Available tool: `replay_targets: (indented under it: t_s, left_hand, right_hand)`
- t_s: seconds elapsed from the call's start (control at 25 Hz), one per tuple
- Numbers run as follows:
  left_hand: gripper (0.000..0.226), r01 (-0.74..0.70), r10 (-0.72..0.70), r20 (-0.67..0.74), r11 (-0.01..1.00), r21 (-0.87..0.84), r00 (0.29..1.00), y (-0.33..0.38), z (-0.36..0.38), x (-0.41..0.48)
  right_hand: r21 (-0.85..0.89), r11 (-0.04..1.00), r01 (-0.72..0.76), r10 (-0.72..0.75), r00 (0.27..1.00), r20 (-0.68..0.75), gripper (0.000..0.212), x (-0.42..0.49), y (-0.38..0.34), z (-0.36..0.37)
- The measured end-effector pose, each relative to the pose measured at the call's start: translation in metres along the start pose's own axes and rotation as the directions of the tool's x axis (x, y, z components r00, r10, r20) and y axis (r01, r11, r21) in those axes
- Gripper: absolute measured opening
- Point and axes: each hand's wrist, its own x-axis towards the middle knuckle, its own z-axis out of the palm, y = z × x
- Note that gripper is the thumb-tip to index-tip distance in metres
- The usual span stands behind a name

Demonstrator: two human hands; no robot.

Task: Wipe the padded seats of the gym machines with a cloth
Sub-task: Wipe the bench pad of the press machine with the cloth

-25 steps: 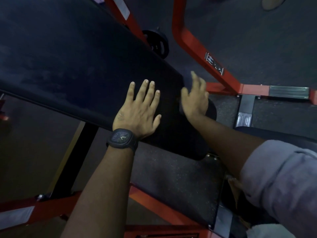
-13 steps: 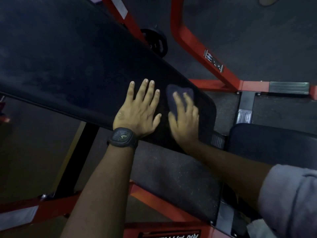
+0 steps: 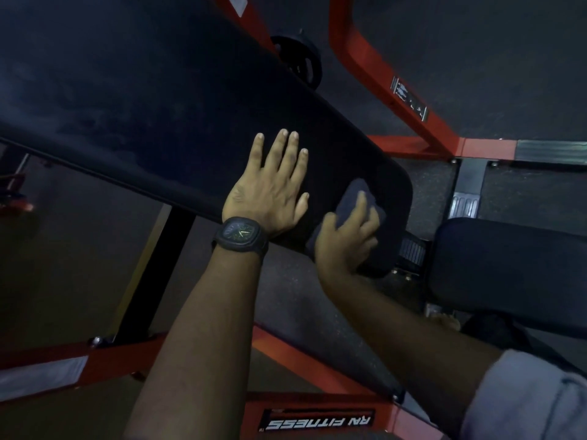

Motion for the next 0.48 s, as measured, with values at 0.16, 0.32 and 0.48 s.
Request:
replay_targets:
  t_s: [0.16,0.32,0.48]
  left_hand:
    - [0.075,-0.003,0.003,-0.008,1.000,0.010,1.000,0.001,0.002,-0.001]
    - [0.075,0.001,-0.001,-0.003,1.000,0.011,1.000,0.001,0.000,-0.001]
    - [0.076,-0.008,0.009,-0.012,1.000,0.025,1.000,0.000,0.002,0.000]
  right_hand:
    - [-0.130,0.761,0.635,-0.627,0.772,0.105,0.064,0.004,0.034,-0.007]
    - [-0.021,0.998,0.054,-0.055,0.996,-0.075,0.065,0.001,0.006,0.003]
    - [-0.175,0.792,0.584,-0.581,0.810,0.073,0.063,0.028,0.053,-0.010]
